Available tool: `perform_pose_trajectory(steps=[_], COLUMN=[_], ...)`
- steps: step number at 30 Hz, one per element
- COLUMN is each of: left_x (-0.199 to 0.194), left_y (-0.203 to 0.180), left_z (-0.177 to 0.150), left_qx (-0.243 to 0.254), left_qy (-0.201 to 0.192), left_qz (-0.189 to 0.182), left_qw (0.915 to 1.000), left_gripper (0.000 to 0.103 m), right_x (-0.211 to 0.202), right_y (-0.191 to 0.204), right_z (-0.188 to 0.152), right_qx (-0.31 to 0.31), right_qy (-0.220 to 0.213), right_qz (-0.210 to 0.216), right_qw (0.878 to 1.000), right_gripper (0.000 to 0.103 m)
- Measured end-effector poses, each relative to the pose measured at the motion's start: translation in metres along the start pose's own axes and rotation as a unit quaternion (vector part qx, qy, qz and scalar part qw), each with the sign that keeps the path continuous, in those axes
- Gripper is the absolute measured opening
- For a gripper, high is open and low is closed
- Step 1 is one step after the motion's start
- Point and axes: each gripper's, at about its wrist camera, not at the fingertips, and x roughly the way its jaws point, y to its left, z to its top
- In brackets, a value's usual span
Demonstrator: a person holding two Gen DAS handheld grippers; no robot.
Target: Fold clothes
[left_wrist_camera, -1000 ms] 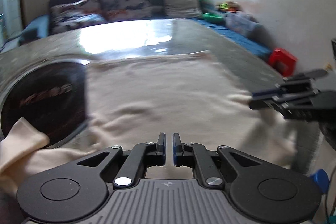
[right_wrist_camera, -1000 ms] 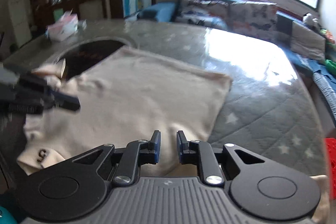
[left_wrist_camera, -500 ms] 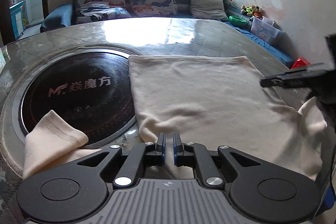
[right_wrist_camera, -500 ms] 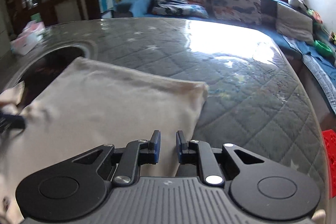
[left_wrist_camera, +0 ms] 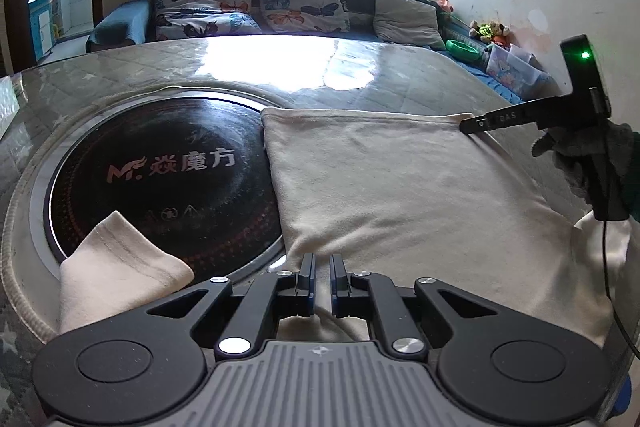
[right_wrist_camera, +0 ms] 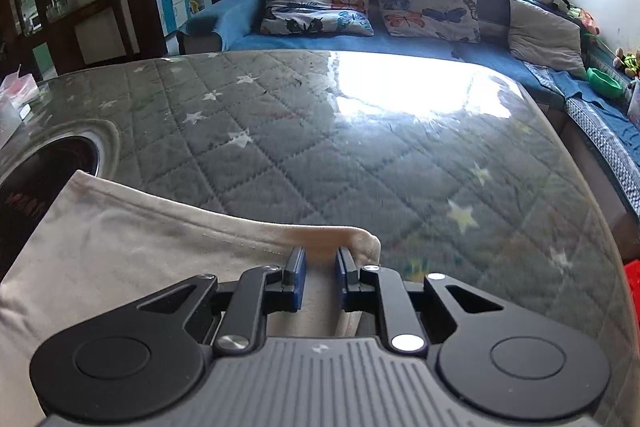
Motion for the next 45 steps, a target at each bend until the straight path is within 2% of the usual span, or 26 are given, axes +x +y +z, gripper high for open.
perform_pose_trajectory(steps=[4,6,8,11,19,23,25,28,31,40,42,45], left_x=[-0.021,-0.028,-0.034,-0.037,-0.022,-0.025,-0.031,-0.051,-0.072,-0.101,-0.104,-0.102], left_y=[0.002,0.006,0.009,0.013,0.032,0.044,0.050,0.066,0.086,0.143,0.148,0.148], left_z=[-0.002,-0.005,-0.008,-0.011,-0.021,-0.023,-0.025,-0.028,-0.036,-0.075,-0.079,-0.077], left_qx=[0.007,0.012,0.022,0.039,0.041,0.025,0.010,-0.038,-0.095,-0.219,-0.237,-0.236], left_qy=[-0.025,-0.031,-0.036,-0.039,-0.025,-0.035,-0.046,-0.076,-0.101,-0.089,-0.089,-0.089], left_qz=[0.029,0.053,0.079,0.109,0.139,0.147,0.150,0.160,0.175,0.195,0.189,0.193], left_qw=[0.9992,0.9980,0.9960,0.9925,0.9891,0.9883,0.9875,0.9835,0.9746,0.9519,0.9488,0.9481], left_gripper=[0.017,0.027,0.042,0.045,0.043,0.012,0.006,0.005,0.004,0.004,0.006,0.011], right_x=[-0.006,-0.016,-0.033,-0.058,-0.101,-0.111,-0.114,-0.117,-0.118,-0.121,-0.122,-0.116], right_y=[0.007,0.015,0.029,0.051,0.113,0.143,0.155,0.170,0.193,0.240,0.243,0.249], right_z=[0.003,-0.001,-0.011,-0.026,-0.067,-0.083,-0.088,-0.093,-0.102,-0.123,-0.121,-0.123], right_qx=[-0.023,-0.035,-0.061,-0.101,-0.185,-0.223,-0.237,-0.252,-0.276,-0.332,-0.331,-0.329], right_qy=[0.002,-0.001,-0.004,-0.009,-0.011,-0.007,-0.007,-0.006,-0.006,-0.007,-0.010,0.000], right_qz=[0.002,0.014,0.034,0.062,0.134,0.153,0.160,0.174,0.193,0.231,0.232,0.237], right_qw=[1.000,0.999,0.998,0.993,0.974,0.963,0.958,0.952,0.942,0.915,0.915,0.914], right_gripper=[0.015,0.016,0.019,0.026,0.031,0.033,0.033,0.033,0.033,0.033,0.033,0.034])
